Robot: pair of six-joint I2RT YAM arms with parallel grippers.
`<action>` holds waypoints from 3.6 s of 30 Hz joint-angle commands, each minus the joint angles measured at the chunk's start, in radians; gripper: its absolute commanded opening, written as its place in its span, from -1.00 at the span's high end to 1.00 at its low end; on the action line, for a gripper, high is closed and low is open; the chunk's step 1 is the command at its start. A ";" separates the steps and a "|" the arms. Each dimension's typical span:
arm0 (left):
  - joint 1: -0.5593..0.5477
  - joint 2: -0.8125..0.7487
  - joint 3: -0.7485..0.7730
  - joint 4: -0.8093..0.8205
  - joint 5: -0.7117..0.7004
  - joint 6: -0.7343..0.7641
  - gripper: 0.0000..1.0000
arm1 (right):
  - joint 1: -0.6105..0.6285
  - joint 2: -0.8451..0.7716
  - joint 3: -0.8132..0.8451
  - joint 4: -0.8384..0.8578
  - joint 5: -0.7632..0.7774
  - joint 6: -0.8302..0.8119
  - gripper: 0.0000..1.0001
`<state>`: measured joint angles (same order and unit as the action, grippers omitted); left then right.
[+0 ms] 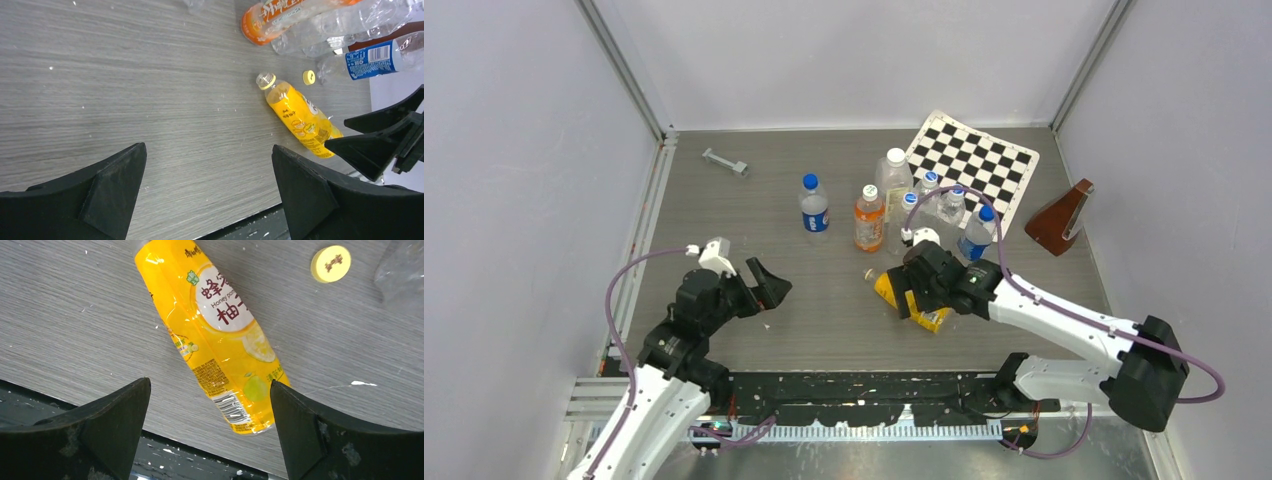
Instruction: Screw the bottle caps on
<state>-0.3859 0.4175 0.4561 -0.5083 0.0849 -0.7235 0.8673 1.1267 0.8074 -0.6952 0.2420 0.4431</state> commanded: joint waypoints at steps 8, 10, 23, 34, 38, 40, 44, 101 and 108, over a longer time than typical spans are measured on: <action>0.001 0.015 -0.025 0.071 0.091 -0.112 -0.99 | -0.004 0.158 0.028 0.043 -0.210 0.118 -0.82; 0.001 0.008 -0.025 0.069 0.076 -0.125 -0.99 | 0.015 0.176 0.040 0.050 -0.259 0.168 -0.79; -0.007 -0.040 -0.100 0.250 0.182 -0.175 -0.99 | 0.170 0.216 0.153 0.082 -0.260 0.363 -0.72; -0.030 0.041 -0.086 0.372 0.209 -0.024 -0.99 | 0.167 -0.213 -0.056 0.141 0.264 0.526 -0.99; -0.057 0.181 0.026 0.342 0.248 0.145 -0.99 | 0.161 -0.354 -0.150 0.115 0.443 0.715 -0.86; -0.098 0.245 0.067 0.345 0.247 0.218 -0.99 | 0.159 -0.380 -0.169 0.057 0.544 0.793 -0.85; -0.235 0.335 0.127 0.350 0.145 0.382 -0.99 | 0.157 -0.390 -0.218 0.015 0.729 0.909 -0.74; -0.341 -0.063 0.378 -0.210 -0.203 0.830 -0.99 | 0.334 0.684 0.363 0.233 -0.205 -0.535 -0.77; -0.341 -0.041 0.371 -0.187 -0.197 0.840 -0.99 | 0.334 0.597 0.298 0.196 -0.104 -0.529 -0.99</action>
<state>-0.7254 0.3580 0.8116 -0.7185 -0.1120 0.0952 1.2003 1.8091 1.1351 -0.4454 0.0521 -0.0689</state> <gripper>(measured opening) 0.995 0.987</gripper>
